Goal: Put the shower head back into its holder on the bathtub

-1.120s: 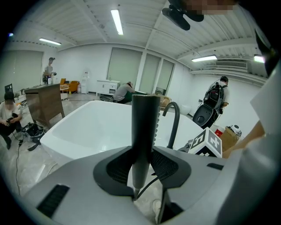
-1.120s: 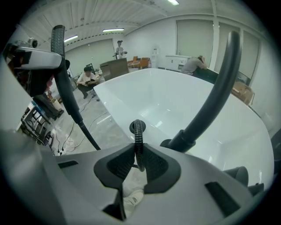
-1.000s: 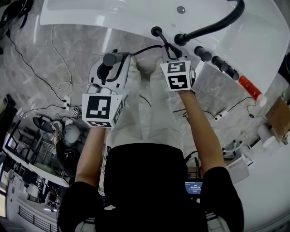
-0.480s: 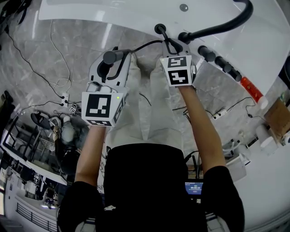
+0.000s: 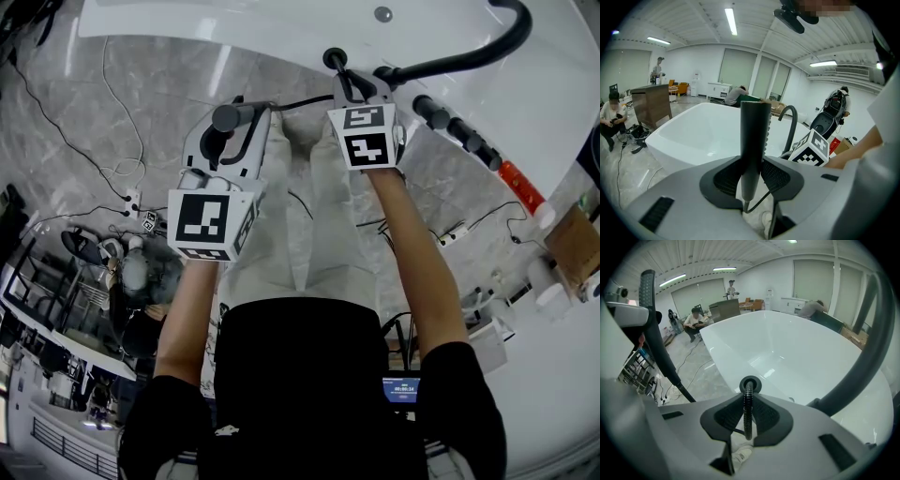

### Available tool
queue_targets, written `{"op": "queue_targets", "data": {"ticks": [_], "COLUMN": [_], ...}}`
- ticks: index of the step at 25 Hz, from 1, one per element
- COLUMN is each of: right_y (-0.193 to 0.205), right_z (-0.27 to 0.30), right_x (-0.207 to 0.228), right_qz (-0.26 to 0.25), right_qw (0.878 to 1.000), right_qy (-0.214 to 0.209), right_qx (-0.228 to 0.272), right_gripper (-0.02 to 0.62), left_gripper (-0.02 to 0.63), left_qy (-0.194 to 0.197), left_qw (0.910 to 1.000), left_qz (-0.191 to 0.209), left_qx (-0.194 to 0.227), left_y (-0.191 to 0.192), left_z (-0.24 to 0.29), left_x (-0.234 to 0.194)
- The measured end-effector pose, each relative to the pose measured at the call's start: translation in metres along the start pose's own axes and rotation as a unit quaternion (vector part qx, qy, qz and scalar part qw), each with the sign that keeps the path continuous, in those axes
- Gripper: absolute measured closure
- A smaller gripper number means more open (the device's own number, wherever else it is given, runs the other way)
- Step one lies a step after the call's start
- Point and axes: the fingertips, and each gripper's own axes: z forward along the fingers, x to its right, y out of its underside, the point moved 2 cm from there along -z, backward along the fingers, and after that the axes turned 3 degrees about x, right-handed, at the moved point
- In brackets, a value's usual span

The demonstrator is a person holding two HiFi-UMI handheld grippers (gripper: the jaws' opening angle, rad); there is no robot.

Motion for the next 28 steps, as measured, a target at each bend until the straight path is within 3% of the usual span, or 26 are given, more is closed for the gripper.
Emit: {"op": "queue_targets", "data": {"ticks": [28], "right_y": [-0.035], "right_z": [0.031], "right_x": [-0.001], "right_qz": [-0.018], "right_qw": [0.999], "right_qy": [0.001], "right_qx": [0.036], "right_gripper": [0.541], "left_gripper": [0.462], "left_qy": [-0.014], "left_qw": [0.9998], "left_qz": [-0.012], "left_qx": [0.003], "left_y": [0.000], "left_z": [0.008], "left_x": [-0.021]}}
